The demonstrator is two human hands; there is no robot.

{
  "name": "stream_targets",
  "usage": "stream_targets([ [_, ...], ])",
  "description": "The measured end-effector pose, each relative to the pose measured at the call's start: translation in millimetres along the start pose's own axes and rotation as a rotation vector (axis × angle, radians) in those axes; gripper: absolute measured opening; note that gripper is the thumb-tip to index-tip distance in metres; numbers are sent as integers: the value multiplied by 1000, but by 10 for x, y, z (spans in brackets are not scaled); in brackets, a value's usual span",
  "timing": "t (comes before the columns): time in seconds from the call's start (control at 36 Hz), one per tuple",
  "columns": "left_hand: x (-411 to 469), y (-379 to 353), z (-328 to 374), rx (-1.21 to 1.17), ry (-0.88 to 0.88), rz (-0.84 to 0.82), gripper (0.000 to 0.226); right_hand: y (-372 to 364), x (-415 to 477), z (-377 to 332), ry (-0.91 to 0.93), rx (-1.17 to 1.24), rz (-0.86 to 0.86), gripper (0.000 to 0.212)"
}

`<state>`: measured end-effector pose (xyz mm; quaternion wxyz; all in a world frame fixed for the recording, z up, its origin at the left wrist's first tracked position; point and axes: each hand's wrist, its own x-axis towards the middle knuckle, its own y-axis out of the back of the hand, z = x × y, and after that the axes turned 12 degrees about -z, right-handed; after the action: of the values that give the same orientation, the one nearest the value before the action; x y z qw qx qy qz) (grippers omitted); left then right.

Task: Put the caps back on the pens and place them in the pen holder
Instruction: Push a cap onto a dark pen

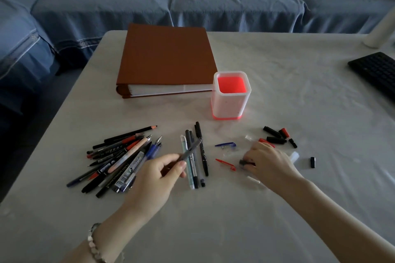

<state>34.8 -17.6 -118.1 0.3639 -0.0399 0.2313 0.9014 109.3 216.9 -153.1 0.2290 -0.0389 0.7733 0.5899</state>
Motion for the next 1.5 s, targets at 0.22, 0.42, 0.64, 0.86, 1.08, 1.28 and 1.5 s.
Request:
stream_targets([
  [0.22, -61, -3, 29, -30, 2, -34, 8, 0, 43, -21, 13, 285, 174, 6],
  [0.42, -52, -33, 124, -72, -16, -42, 14, 353, -220, -381, 119, 1113, 343, 22],
  [0.64, -62, -62, 192, -108, -83, -90, 17, 445, -301, -548, 180, 1519, 255, 15],
  [0.86, -80, -45, 220, -86, -95, -91, 23, 463, -319, -579, 154, 1558, 256, 12],
  [1.08, -116, -37, 251, -11, -118, -93, 29, 437, -373, -651, 164, 1558, 169, 7],
  [1.28, -155, 0, 252, 68, -169, -50, 9, 376, -402, -696, 169, 1507, 131, 22],
  [1.5, -143, -39, 237, -20, -156, 14, 16, 337, -421, -828, 210, 1515, 287, 10],
])
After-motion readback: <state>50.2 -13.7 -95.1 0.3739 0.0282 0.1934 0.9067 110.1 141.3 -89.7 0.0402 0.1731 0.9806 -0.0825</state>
